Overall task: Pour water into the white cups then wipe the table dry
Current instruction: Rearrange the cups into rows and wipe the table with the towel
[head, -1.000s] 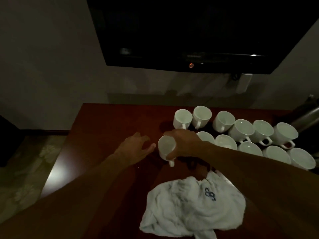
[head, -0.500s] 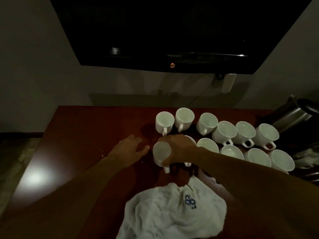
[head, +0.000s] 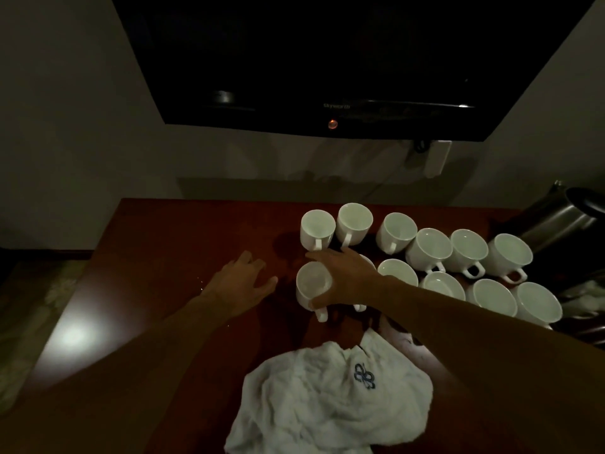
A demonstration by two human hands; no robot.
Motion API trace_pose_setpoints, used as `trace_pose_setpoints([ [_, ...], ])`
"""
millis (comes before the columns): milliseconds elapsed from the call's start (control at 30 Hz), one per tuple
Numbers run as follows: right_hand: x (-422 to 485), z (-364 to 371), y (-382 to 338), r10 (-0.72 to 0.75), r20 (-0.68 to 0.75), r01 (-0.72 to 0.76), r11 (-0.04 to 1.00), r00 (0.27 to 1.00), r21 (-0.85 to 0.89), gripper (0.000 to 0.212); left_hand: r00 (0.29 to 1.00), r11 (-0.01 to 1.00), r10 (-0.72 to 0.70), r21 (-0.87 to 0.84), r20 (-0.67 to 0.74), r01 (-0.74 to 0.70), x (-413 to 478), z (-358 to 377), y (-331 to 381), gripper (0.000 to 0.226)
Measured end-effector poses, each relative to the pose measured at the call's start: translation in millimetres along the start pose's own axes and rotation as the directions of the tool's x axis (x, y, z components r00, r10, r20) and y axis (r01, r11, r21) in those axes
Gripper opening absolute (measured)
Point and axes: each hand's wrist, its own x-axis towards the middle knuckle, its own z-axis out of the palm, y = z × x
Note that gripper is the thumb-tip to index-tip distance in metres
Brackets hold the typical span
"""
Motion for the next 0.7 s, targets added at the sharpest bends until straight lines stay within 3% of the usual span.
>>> trace_pose_setpoints([
  [167, -18, 0, -15, 0.04, -0.102, -0.036, 0.999, 0.994, 0.041, 0.099, 0.998, 0.999, 0.053, 0.008, -0.025, -0.052, -17, 5, -2, 0.056],
  [333, -55, 17, -34, 0.135, -0.246, -0.088, 0.977, 0.96, 0.195, 0.089, 0.983, 0.988, 0.152, 0.024, -0.102, -0.15, -48, 19, 1, 0.05],
  [467, -93, 37, -44, 0.185, -0.369, -0.131, 0.977, 0.911, 0.166, 0.088, 0.977, 0.981, 0.189, 0.06, -0.094, -0.184, -74, 43, 11, 0.058],
  [700, -150, 77, -24, 0.212, -0.409, -0.157, 0.974, 0.888, 0.164, 0.075, 0.959, 0.957, 0.277, 0.107, -0.059, -0.269, -103, 104, 40, 0.067],
])
